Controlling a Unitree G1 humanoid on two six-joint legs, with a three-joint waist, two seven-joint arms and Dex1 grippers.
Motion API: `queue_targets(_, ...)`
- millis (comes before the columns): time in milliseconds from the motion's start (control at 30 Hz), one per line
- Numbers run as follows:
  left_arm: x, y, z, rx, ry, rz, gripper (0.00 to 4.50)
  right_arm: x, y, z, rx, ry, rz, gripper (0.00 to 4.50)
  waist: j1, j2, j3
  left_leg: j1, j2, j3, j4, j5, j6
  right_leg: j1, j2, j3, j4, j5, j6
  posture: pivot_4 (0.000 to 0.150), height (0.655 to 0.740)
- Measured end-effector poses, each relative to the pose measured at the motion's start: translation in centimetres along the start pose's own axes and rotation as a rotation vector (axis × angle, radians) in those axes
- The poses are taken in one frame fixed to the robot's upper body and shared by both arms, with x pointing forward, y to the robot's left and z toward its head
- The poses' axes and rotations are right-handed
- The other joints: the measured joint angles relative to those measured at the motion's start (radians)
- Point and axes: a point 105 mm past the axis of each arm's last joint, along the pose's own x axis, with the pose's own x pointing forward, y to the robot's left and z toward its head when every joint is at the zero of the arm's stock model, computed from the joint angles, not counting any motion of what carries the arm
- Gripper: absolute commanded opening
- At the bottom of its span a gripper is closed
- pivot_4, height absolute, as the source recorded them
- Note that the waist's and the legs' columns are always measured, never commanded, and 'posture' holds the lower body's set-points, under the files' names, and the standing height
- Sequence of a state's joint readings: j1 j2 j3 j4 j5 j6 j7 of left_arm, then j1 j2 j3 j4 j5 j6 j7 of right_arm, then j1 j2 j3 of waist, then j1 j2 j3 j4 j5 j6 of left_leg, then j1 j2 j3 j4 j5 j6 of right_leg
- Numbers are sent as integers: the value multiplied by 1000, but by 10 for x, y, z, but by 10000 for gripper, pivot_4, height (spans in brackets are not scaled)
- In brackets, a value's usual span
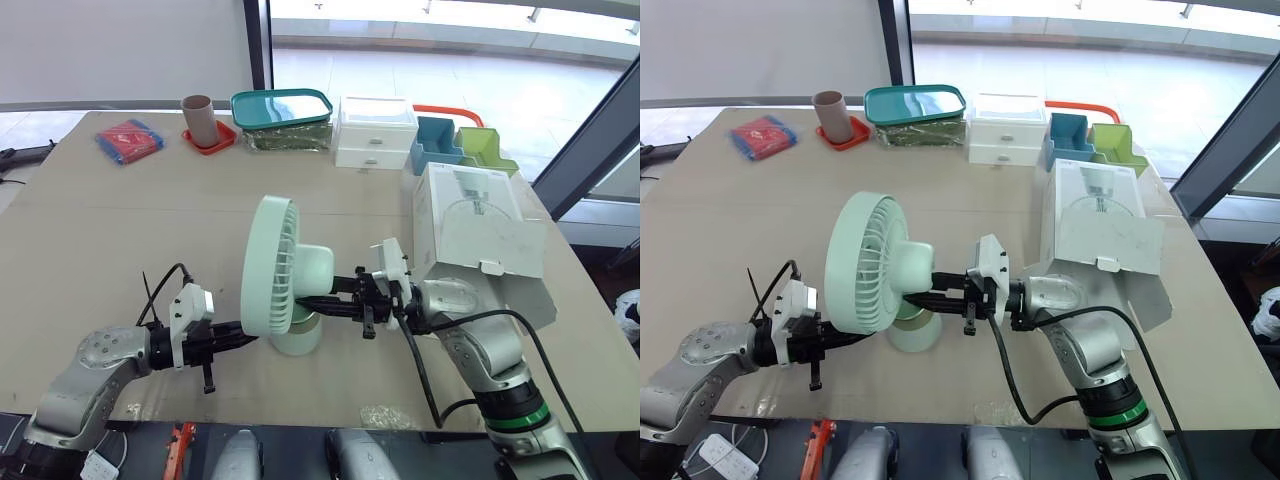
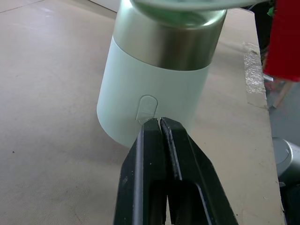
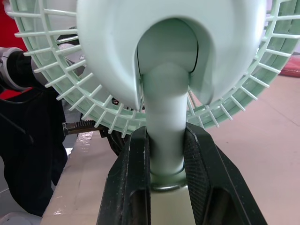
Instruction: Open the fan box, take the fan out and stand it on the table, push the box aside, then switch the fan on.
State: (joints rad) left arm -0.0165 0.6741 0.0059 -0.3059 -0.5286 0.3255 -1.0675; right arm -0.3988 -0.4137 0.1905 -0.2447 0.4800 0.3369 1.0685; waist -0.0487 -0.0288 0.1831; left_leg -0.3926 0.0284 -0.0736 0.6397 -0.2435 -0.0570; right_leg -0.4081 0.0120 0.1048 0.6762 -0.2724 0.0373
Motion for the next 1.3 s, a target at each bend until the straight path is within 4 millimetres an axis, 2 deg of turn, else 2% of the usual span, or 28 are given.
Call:
queue_targets(533,1,14,-1,34,-3,55,841,3,4,-11,-34,6,12,4375,0,0,0,1,0,-1,1,0,0,0,0,-1,3,0,-1,1500,7400)
queue_targets(1300,9,7,-9,7,6,33,841,2,5,-12,-48,6,2,4375,0,0,0,1,0,-1,2,0,0,1,0,-1,4,1,-1,1500,7400)
